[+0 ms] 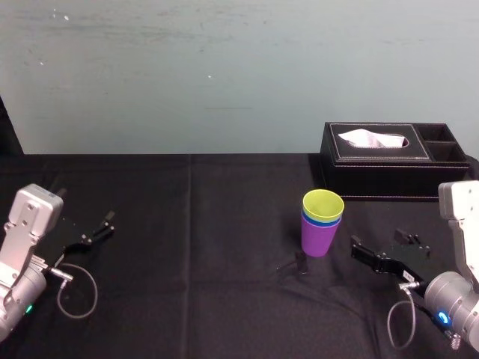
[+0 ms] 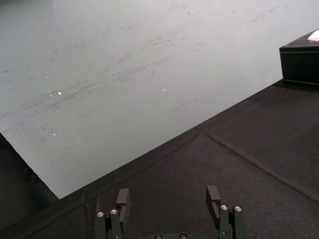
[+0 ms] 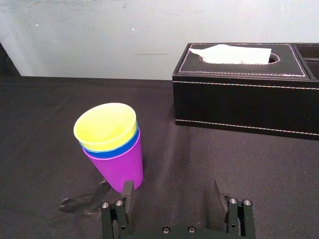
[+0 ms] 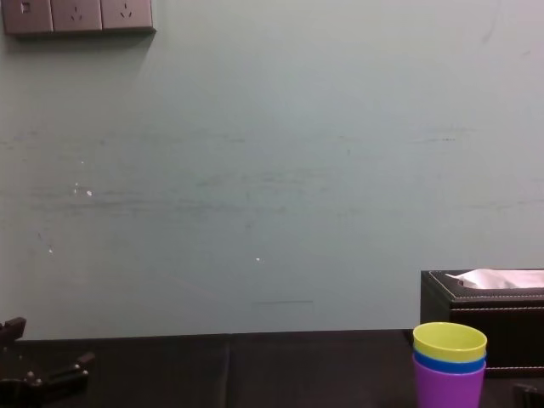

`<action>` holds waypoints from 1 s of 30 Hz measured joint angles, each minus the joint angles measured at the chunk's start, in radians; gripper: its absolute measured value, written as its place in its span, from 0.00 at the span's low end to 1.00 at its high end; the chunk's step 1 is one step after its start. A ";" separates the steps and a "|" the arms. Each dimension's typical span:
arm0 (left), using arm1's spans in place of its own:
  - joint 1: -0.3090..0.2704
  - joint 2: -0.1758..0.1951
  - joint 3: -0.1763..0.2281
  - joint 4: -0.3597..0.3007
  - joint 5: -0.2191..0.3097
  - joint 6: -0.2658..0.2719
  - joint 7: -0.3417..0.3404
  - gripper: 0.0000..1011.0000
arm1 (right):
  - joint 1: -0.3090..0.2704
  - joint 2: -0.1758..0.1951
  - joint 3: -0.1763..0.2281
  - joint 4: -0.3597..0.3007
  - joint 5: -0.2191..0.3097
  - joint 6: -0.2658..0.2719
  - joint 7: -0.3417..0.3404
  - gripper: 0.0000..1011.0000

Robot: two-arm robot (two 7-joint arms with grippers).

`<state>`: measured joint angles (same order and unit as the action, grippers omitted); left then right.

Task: Stack the three plastic cups sequentially using one hand.

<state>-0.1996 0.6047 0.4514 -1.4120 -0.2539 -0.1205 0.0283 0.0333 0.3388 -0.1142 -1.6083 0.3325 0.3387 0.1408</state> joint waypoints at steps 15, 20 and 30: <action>0.000 0.000 0.000 0.000 0.000 0.000 0.000 0.99 | 0.000 0.000 0.000 0.000 0.000 0.000 0.000 0.99; 0.000 0.000 0.000 0.000 0.000 0.000 0.000 0.99 | 0.000 0.000 0.000 0.000 0.000 0.000 0.000 0.99; 0.000 0.000 0.000 0.000 0.000 0.000 0.000 0.99 | 0.000 0.000 0.000 0.000 0.000 0.000 0.000 0.99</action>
<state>-0.1996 0.6047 0.4514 -1.4120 -0.2539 -0.1205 0.0283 0.0333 0.3387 -0.1143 -1.6083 0.3325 0.3387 0.1409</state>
